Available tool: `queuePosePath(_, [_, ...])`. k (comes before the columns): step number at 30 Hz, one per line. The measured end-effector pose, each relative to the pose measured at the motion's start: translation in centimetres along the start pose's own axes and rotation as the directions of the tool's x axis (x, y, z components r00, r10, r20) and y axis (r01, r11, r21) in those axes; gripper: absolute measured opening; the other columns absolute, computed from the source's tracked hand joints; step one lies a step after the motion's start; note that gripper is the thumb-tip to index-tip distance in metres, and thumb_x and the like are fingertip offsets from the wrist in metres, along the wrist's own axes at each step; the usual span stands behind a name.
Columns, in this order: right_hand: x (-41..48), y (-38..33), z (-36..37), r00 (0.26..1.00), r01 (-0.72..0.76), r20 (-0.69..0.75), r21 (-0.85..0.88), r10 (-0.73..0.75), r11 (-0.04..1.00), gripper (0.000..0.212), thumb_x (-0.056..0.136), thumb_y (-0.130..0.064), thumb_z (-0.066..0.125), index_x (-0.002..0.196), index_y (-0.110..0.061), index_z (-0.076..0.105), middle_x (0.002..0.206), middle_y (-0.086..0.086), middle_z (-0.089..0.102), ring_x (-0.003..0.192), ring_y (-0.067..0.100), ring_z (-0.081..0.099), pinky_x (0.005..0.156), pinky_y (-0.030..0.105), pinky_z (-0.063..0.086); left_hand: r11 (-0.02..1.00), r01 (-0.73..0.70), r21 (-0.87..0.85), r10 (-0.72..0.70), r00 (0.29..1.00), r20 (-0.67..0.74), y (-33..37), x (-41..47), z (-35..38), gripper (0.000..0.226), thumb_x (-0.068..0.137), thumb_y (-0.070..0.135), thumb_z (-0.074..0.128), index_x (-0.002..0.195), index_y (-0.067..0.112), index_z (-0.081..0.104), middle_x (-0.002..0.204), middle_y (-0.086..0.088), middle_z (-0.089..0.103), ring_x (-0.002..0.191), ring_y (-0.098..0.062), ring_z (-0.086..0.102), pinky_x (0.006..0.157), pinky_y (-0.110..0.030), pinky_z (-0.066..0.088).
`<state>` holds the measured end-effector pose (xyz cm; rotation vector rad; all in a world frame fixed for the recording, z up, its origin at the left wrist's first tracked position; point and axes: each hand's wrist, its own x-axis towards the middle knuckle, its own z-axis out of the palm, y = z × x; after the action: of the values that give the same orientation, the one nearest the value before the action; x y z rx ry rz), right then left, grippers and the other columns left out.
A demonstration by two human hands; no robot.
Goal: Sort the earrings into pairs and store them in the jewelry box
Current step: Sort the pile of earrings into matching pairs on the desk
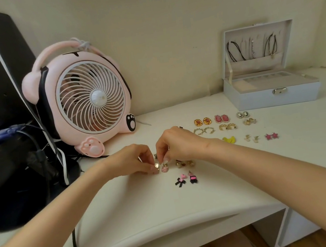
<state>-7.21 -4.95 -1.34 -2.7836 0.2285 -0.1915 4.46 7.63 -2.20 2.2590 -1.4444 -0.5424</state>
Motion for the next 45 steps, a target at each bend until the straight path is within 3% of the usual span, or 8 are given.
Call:
queuePosePath(6, [0.4, -0.3, 0.6, 0.998, -0.011, 0.055, 0.021, 0.010, 1.000, 0.012, 0.068, -0.020, 0.081, 0.076, -0.022, 0.073, 0.058, -0.017, 0.053, 0.055, 0.002, 0.048, 0.052, 0.020, 0.036, 1.000, -0.013, 0.019, 0.014, 0.998, -0.057, -0.2, 0.0, 0.7, 0.018, 0.075, 0.025, 0.076, 0.076, 0.024, 0.058, 0.068, 0.012, 0.056, 0.054, 0.002, 0.049, 0.052, -0.009, 0.037])
queuePosePath(13, [0.4, 0.3, 0.2, 0.994, 0.018, 0.107, -0.034, -0.014, 0.999, 0.023, 0.071, -0.011, 0.076, 0.089, -0.025, 0.074, 0.077, -0.007, 0.063, 0.061, 0.000, 0.048, 0.055, 0.021, 0.037, 1.000, -0.003, -0.010, 0.002, 0.995, -0.099, -0.6, -0.2, 0.8, 0.019, 0.076, 0.025, 0.076, 0.081, 0.020, 0.058, 0.075, 0.009, 0.059, 0.066, -0.007, 0.053, 0.061, -0.016, 0.043])
queuePosePath(18, [0.5, 0.2, 0.3, 0.994, 0.036, 0.101, -0.010, -0.035, 0.999, 0.013, 0.071, -0.023, 0.079, 0.077, -0.026, 0.069, 0.071, -0.013, 0.056, 0.061, -0.001, 0.047, 0.055, 0.020, 0.035, 0.997, -0.016, -0.078, 0.005, 0.990, -0.142, -0.6, -0.1, 1.0, 0.012, 0.085, 0.007, 0.061, 0.088, 0.017, 0.054, 0.082, 0.001, 0.060, 0.063, -0.012, 0.063, 0.057, -0.019, 0.049])
queuePosePath(24, [0.5, 0.3, 0.1, 0.991, 0.024, 0.130, 0.039, -0.029, 0.999, 0.016, 0.074, -0.008, 0.072, 0.075, -0.022, 0.067, 0.069, -0.014, 0.055, 0.063, 0.000, 0.050, 0.058, 0.018, 0.039, 0.997, 0.020, -0.069, -0.028, 0.992, -0.121, -0.2, 0.0, 0.6, 0.012, 0.084, 0.010, 0.063, 0.086, 0.019, 0.056, 0.081, 0.002, 0.061, 0.063, -0.007, 0.062, 0.057, -0.014, 0.048])
queuePosePath(27, [0.8, 0.5, 0.1, 0.996, 0.022, 0.081, 0.072, -0.028, 0.997, 0.020, 0.076, -0.003, 0.067, 0.074, -0.023, 0.068, 0.070, -0.010, 0.057, 0.064, 0.005, 0.052, 0.059, 0.020, 0.042, 0.999, 0.023, -0.039, -0.027, 0.996, -0.090, 0.0, -0.2, 0.5, 0.015, 0.079, 0.017, 0.070, 0.084, 0.022, 0.057, 0.083, 0.003, 0.062, 0.073, -0.015, 0.061, 0.069, -0.026, 0.050])
queuePosePath(32, [0.7, 0.1, 0.1, 0.994, 0.022, 0.105, 0.088, -0.031, 0.996, 0.008, 0.075, -0.016, 0.074, 0.075, -0.023, 0.071, 0.069, -0.011, 0.059, 0.073, 0.008, 0.056, 0.068, 0.025, 0.046, 0.997, 0.011, -0.075, -0.018, 0.996, -0.086, 0.0, -0.3, 1.0, 0.023, 0.077, 0.021, 0.074, 0.091, 0.025, 0.056, 0.085, 0.003, 0.061, 0.071, -0.013, 0.054, 0.067, -0.027, 0.048])
queuePosePath(41, [0.6, -0.4, 0.7, 0.991, -0.023, 0.136, 0.080, 0.012, 0.997, 0.021, 0.064, -0.035, 0.082, 0.071, -0.024, 0.066, 0.073, -0.005, 0.070, 0.075, 0.015, 0.067, 0.070, 0.034, 0.052, 0.996, -0.070, 0.055, 0.074, 0.995, -0.062, -0.3, -0.3, 0.8, 0.024, 0.080, 0.015, 0.068, 0.076, 0.033, 0.052, 0.081, 0.005, 0.056, 0.069, -0.011, 0.051, 0.065, -0.020, 0.043])
queuePosePath(45, [0.4, -1.2, 1.1, 0.985, 0.033, 0.170, 0.057, -0.042, 0.998, 0.012, 0.070, -0.014, 0.079, 0.079, -0.016, 0.072, 0.064, -0.016, 0.054, 0.070, 0.005, 0.054, 0.062, 0.018, 0.042, 0.995, -0.069, 0.068, 0.074, 0.994, -0.075, -0.5, -0.4, 0.4, 0.026, 0.079, 0.015, 0.071, 0.072, 0.032, 0.053, 0.081, 0.003, 0.061, 0.069, -0.009, 0.053, 0.064, -0.018, 0.043])
